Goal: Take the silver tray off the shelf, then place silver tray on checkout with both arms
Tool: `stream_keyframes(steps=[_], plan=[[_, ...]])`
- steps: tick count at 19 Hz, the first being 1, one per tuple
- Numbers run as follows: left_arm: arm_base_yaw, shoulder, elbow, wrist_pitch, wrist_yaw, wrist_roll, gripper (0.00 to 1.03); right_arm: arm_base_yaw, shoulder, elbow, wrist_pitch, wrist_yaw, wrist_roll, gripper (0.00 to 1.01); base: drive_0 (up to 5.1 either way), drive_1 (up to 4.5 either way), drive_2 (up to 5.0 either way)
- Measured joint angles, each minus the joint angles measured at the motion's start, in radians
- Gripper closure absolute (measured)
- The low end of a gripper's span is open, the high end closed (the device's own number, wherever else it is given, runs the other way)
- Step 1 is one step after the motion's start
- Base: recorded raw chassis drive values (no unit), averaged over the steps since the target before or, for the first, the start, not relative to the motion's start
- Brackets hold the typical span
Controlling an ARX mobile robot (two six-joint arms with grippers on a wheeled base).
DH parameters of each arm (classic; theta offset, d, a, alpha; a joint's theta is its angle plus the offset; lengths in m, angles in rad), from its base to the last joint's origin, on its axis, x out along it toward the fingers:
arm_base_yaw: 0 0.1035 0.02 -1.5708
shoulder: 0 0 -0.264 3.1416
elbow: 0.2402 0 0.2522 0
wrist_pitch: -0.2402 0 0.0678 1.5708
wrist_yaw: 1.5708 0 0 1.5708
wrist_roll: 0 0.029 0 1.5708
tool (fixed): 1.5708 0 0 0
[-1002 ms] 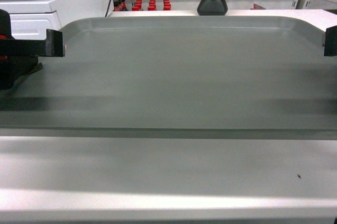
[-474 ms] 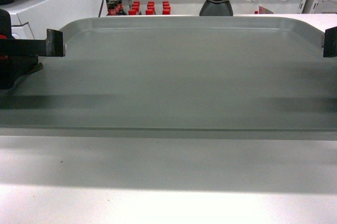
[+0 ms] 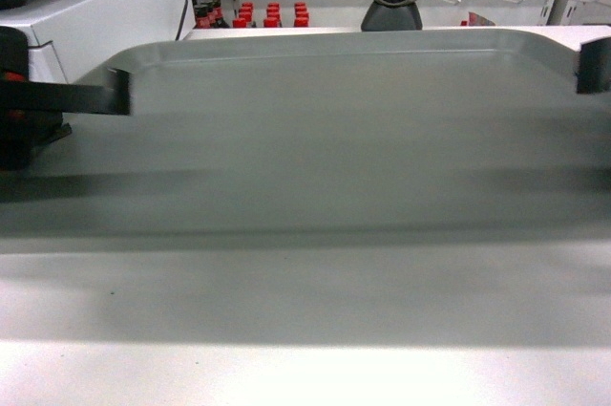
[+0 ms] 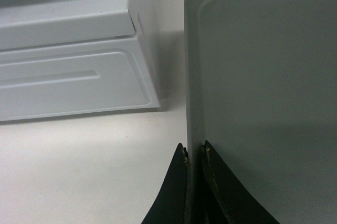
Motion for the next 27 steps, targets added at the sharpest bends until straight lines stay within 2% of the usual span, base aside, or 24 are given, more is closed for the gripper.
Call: stream_keyframes(steps=[1,2,3,4,5,6,9,14,18,23,24,25,26,27], plan=[[-0.054,0.047,0.041,0.017,-0.161,0.014,0.99,0.021,0.01,-0.018,0.082,0.14,-0.03,0.98,0.0,0.0,0.0],[-0.082,0.074,0.078,0.024,-0.231,0.037,0.99,0.016,0.013,-0.024,0.109,0.178,-0.055,0.98,0.0,0.0,0.0],[-0.121,0.111,0.159,0.047,-0.343,0.102,0.98,-0.018,0.013,-0.028,0.119,0.182,-0.084,0.98,0.0,0.0,0.0],[-0.138,0.179,0.236,0.031,-0.337,0.103,0.98,-0.105,0.019,-0.029,0.116,0.119,-0.087,0.98,0.0,0.0,0.0],[-0.161,0.273,0.311,-0.008,-0.303,0.04,0.99,-0.214,0.096,-0.029,0.159,0.018,-0.13,0.98,0.0,0.0,0.0],[-0.166,0.292,0.328,-0.02,-0.297,0.024,0.99,-0.234,0.113,-0.029,0.174,0.0,-0.143,0.98,0.0,0.0,0.0],[-0.179,0.371,0.38,-0.043,-0.28,-0.054,0.99,-0.3,0.199,-0.011,0.265,-0.059,-0.242,0.98,0.0,0.0,0.0],[-0.179,0.438,0.414,-0.042,-0.277,-0.102,1.0,-0.337,0.299,0.036,0.344,-0.098,-0.34,0.98,0.0,0.0,0.0],[-0.174,0.478,0.418,-0.063,-0.274,-0.154,1.0,-0.343,0.367,0.071,0.366,-0.113,-0.4,0.97,0.0,0.0,0.0],[-0.169,0.505,0.418,-0.08,-0.257,-0.204,1.0,-0.343,0.423,0.073,0.382,-0.117,-0.422,0.97,0.0,0.0,0.0],[-0.169,0.505,0.418,-0.076,-0.257,-0.21,0.97,-0.343,0.426,0.071,0.385,-0.115,-0.422,0.97,0.0,0.0,0.0],[-0.169,0.505,0.418,-0.076,-0.279,-0.209,0.89,-0.343,0.427,0.066,0.389,-0.082,-0.436,0.92,0.0,0.0,0.0],[-0.161,0.503,0.417,-0.071,-0.312,-0.211,0.8,-0.354,0.439,0.061,0.389,-0.005,-0.463,0.82,0.0,0.0,0.0],[-0.15,0.492,0.415,-0.068,-0.314,-0.211,0.71,-0.379,0.447,0.054,0.4,0.02,-0.476,0.73,0.0,0.0,0.0]])
